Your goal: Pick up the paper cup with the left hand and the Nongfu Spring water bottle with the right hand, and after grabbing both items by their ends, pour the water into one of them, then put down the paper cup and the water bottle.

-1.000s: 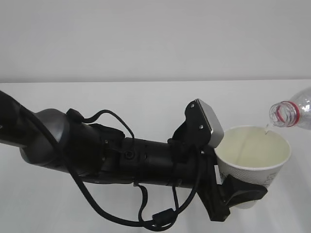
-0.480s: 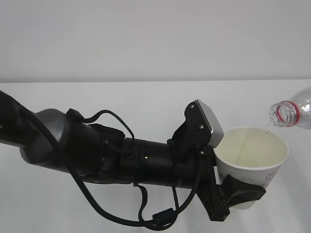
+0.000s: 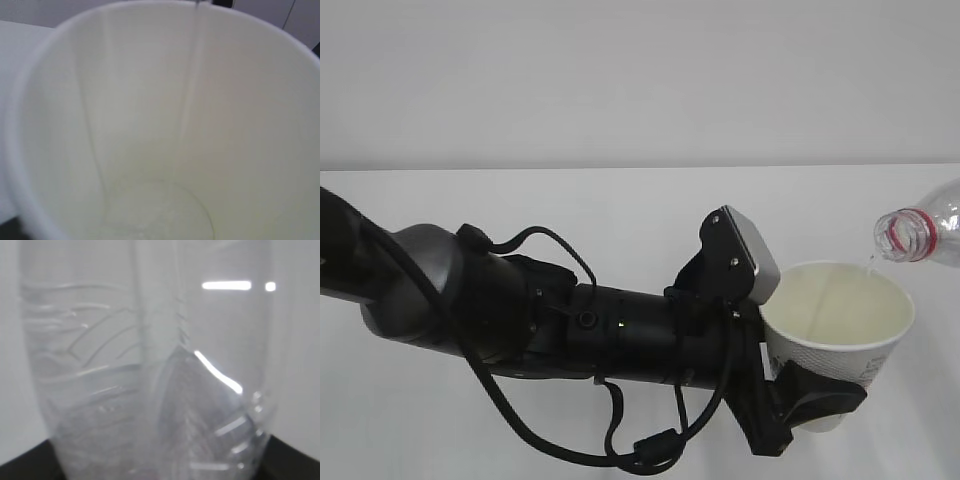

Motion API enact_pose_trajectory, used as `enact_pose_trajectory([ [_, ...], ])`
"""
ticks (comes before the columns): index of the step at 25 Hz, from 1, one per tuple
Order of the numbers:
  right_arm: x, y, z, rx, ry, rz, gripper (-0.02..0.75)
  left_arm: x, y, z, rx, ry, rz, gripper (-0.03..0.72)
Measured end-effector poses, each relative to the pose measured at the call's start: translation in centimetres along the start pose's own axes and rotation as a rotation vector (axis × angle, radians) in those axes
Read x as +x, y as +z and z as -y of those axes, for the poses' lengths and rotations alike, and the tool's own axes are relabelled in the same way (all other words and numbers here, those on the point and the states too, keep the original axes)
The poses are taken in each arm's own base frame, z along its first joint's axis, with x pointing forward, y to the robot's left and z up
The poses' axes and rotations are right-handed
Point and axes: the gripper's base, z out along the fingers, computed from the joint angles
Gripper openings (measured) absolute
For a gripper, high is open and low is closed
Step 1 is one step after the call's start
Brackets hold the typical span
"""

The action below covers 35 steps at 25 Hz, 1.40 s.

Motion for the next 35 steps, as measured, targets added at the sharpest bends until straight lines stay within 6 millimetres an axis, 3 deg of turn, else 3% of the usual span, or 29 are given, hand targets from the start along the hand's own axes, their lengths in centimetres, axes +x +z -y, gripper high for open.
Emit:
enact_pose_trajectory([
  [35,0.00,0.00,0.00,0.000,-0.012,0.000,0.452,0.00,0.00,0.00,0.000,0.000,0.000,0.511],
])
